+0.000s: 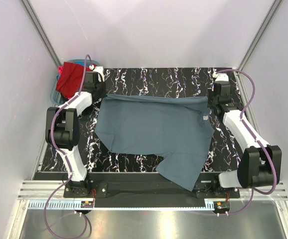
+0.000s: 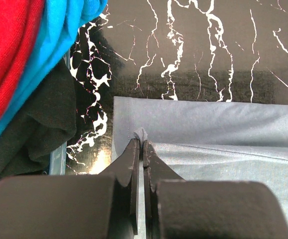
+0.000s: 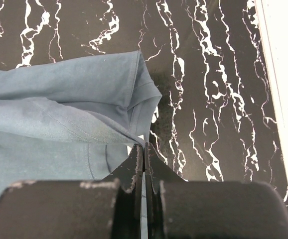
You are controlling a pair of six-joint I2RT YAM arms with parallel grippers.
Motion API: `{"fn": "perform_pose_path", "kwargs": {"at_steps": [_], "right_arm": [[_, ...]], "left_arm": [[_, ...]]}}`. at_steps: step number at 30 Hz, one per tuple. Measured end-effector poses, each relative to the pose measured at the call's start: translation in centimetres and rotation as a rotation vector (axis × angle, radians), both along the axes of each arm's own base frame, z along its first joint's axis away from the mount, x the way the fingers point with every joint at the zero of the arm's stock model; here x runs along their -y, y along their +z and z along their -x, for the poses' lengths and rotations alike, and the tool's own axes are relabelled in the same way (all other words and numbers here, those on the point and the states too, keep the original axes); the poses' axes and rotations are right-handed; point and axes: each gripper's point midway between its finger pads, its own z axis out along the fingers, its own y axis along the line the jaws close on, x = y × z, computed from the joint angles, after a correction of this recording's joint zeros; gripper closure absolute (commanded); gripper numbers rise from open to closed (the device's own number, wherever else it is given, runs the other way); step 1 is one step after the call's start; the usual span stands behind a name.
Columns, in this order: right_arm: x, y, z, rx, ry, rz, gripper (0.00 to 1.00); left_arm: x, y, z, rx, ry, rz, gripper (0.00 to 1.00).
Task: Fold and stack the t-shirts
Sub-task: Fold the tshirt
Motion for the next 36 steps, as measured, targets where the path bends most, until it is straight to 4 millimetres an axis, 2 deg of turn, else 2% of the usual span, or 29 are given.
{"fn": "perform_pose_path", "kwargs": {"at_steps": [9, 15, 31, 36], "right_arm": [[0.2, -0.4, -2.6, -0.026, -0.006, 0.026, 1.0], [0.0, 0.7, -4.0, -0.003, -0.005, 0.022, 1.0], [0.2, 1.6, -5.1, 0.004, -0.012, 0.032, 1.0], [0.8, 0.9, -5.7, -0.012, -0.024, 0.037, 1.0]], "left_arm": [[0.2, 1.1, 0.5, 0.028, -0.008, 0.011, 1.0], [0.4, 2.5, 0.3, 0.073, -0.02, 0.015, 1.0], [0.6, 3.3, 0.1, 0.116, -0.026, 0.027, 1.0], [0.5, 3.3, 0.0, 0.116, -0.01, 0.046, 1.0]]}}
